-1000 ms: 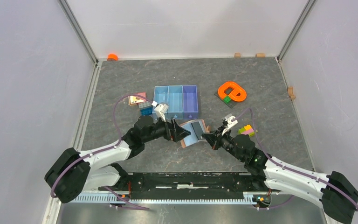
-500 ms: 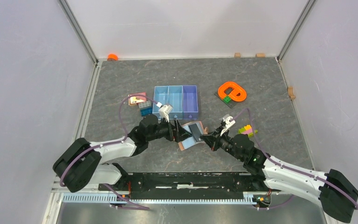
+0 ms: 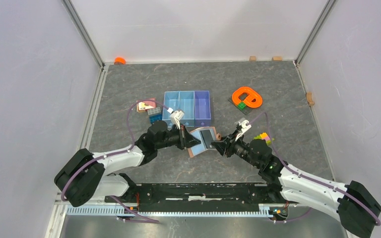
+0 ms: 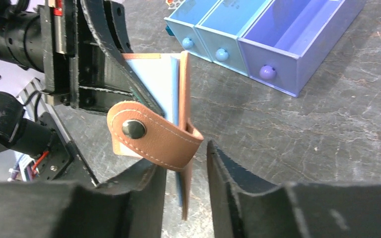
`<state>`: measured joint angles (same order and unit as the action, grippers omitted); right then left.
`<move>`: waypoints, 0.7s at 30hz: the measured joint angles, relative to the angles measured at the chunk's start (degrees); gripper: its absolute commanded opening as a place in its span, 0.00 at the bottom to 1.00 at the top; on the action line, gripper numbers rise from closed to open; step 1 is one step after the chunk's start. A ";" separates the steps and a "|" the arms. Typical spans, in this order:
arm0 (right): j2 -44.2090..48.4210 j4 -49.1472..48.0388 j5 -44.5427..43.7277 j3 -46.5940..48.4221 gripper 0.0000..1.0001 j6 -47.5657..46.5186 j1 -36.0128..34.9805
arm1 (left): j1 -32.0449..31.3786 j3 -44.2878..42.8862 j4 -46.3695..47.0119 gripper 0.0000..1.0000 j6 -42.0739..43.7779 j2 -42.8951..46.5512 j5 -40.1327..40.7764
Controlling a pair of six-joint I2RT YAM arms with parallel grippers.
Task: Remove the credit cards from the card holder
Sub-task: Open the card holder.
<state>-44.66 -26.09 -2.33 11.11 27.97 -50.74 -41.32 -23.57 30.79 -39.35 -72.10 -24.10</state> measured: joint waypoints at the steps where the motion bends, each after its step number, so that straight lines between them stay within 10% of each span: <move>1: -0.39 -0.02 1.11 0.13 0.48 0.07 0.98 | 0.00 -0.04 -0.31 0.02 0.00 0.07 0.00; 6: -3.19 -0.81 10.03 0.15 0.51 -0.11 6.71 | 0.00 -1.25 -4.26 0.02 0.44 -0.46 -0.17; 14: -10.99 -4.76 22.82 0.76 0.11 0.98 10.27 | 0.00 -3.82 -6.86 0.04 0.76 -3.61 -3.08; 21: -11.26 -5.40 24.61 0.55 0.00 3.15 11.96 | 0.00 -5.55 -12.98 0.37 1.99 -2.95 1.66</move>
<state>-55.92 -31.48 22.28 11.66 31.11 -38.79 -41.32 -29.12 17.80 -37.36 -75.05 -22.44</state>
